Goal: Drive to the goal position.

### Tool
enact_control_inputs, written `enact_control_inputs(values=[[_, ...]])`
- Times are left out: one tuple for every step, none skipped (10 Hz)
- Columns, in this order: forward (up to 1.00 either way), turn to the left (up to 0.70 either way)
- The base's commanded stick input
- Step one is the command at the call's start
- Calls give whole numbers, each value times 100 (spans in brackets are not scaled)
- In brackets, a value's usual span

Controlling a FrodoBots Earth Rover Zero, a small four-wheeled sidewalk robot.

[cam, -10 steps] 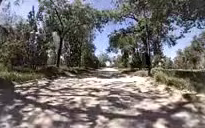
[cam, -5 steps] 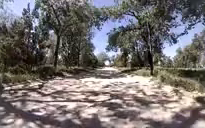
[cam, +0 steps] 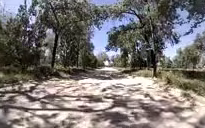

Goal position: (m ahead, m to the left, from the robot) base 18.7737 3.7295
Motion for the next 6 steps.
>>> enact_control_inputs(values=[[70,1],[70,1],[70,1],[70,2],[70,14],[70,29]])
